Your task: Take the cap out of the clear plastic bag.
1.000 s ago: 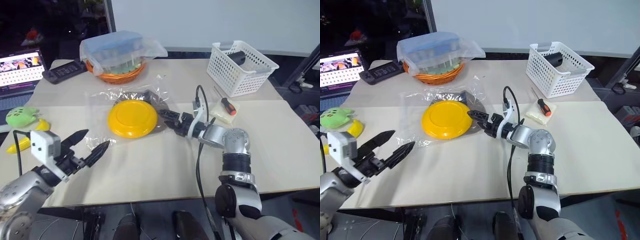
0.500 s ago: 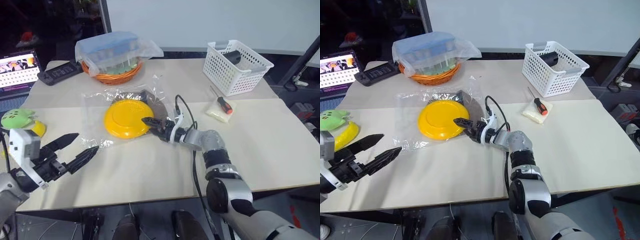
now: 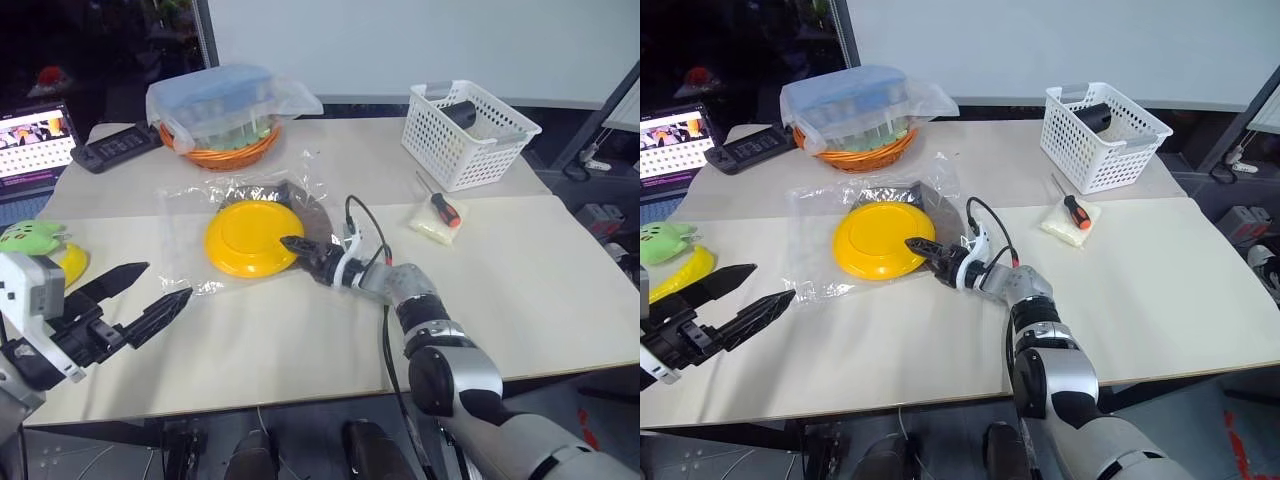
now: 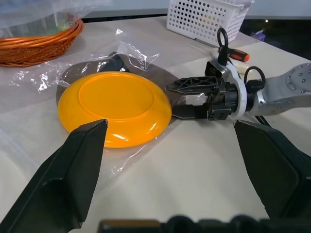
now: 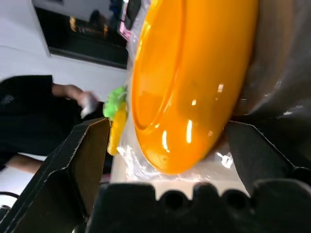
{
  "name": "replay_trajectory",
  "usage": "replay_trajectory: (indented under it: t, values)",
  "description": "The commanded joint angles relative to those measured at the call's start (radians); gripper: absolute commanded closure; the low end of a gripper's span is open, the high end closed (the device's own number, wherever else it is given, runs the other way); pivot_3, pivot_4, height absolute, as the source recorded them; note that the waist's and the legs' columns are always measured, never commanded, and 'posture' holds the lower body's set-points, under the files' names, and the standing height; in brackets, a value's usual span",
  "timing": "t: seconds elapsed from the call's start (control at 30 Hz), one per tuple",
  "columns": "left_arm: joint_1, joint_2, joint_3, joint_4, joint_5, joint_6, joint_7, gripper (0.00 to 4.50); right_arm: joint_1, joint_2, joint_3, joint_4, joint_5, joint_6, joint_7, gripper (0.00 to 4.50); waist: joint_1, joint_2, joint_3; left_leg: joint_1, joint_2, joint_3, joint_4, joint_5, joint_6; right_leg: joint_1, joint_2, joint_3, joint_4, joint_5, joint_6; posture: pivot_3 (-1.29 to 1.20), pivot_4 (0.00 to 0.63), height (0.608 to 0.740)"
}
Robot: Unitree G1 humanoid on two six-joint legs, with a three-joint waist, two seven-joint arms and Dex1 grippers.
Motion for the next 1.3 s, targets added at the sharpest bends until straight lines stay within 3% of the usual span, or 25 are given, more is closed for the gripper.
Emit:
replay_trajectory:
  t: [0.03,0.07,0.37,0.47,0.67,0.87,0.97,1.07,1.3]
  values:
    - [-0.01,0.023,0.005,-0.016,-0.018,0.001,0.004,0.0,-0.046,0.03,-0.034,0.033,0.016,-0.058,0.023,0.51,-0.004,0.0,0.0,0.0,0.0,0.0,0.0,0.0,0.0,0.0,0.0,0.0,0.0,0.0,0.0,0.0,0.15,0.74]
    - [-0.013,0.024,0.002,-0.014,-0.019,0.002,0.005,0.0,-0.052,0.033,-0.038,0.04,0.017,-0.069,0.029,0.64,-0.006,0.0,0.0,0.0,0.0,0.0,0.0,0.0,0.0,0.0,0.0,0.0,0.0,0.0,0.0,0.0,0.15,0.74]
    - [-0.012,0.005,-0.04,-0.037,-0.001,-0.011,0.029,0.0,-0.065,0.034,-0.09,0.02,0.054,-0.057,0.065,3.78,-0.016,0.0,0.0,-0.002,0.0,-0.001,-0.001,0.0,0.0,0.0,0.0,-0.001,-0.001,0.003,0.005,0.0,0.15,0.74]
    - [-0.015,-0.002,-0.051,-0.039,-0.009,-0.016,0.033,0.0,-0.057,0.043,-0.086,-0.045,0.078,-0.049,0.106,4.48,-0.015,0.001,0.0,-0.002,0.0,-0.001,-0.001,0.0,0.0,0.0,0.0,-0.001,-0.001,0.003,0.005,0.0,0.15,0.74]
    - [-0.057,-0.016,-0.113,-0.03,-0.004,-0.027,0.047,0.0,-0.018,0.038,-0.071,-0.323,0.179,-0.012,0.199,4.49,0.0,0.001,0.001,-0.003,-0.001,-0.003,-0.001,-0.002,-0.003,0.001,-0.001,-0.004,-0.001,0.002,0.003,0.0,0.15,0.74]
    - [-0.086,-0.023,-0.17,-0.011,0.03,-0.035,0.034,0.0,-0.032,-0.004,-0.159,-0.528,0.377,0.09,0.125,4.49,0.011,0.001,0.001,-0.003,0.0,-0.003,-0.001,-0.002,-0.003,0.0,-0.001,-0.005,-0.001,0.002,0.004,0.0,0.15,0.74]
    - [-0.101,-0.023,-0.19,0.002,0.046,-0.038,0.024,0.0,-0.032,-0.04,-0.167,-0.607,0.405,0.082,0.086,4.49,0.012,0.001,0.001,-0.004,0.0,-0.003,-0.002,0.0,0.0,-0.002,-0.001,-0.005,0.0,0.002,0.004,0.0,0.15,0.74]
    - [-0.123,-0.025,-0.213,0.014,0.061,-0.041,0.017,0.0,-0.037,-0.144,-0.134,-0.665,0.283,-0.047,0.058,4.49,0.012,0.002,0.001,-0.005,0.0,-0.003,-0.002,0.0,0.0,-0.002,-0.001,-0.005,0.0,0.001,0.004,0.0,0.15,0.74]
    - [-0.158,-0.041,-0.279,0.031,0.11,-0.05,0.004,0.0,0.005,-0.521,0.25,-0.598,-0.452,-0.655,0.01,4.49,0.018,0.002,0.001,-0.011,-0.004,0.0,0.0,0.001,0.0,-0.01,-0.004,-0.003,-0.001,-0.001,0.0,0.0,0.15,0.74]
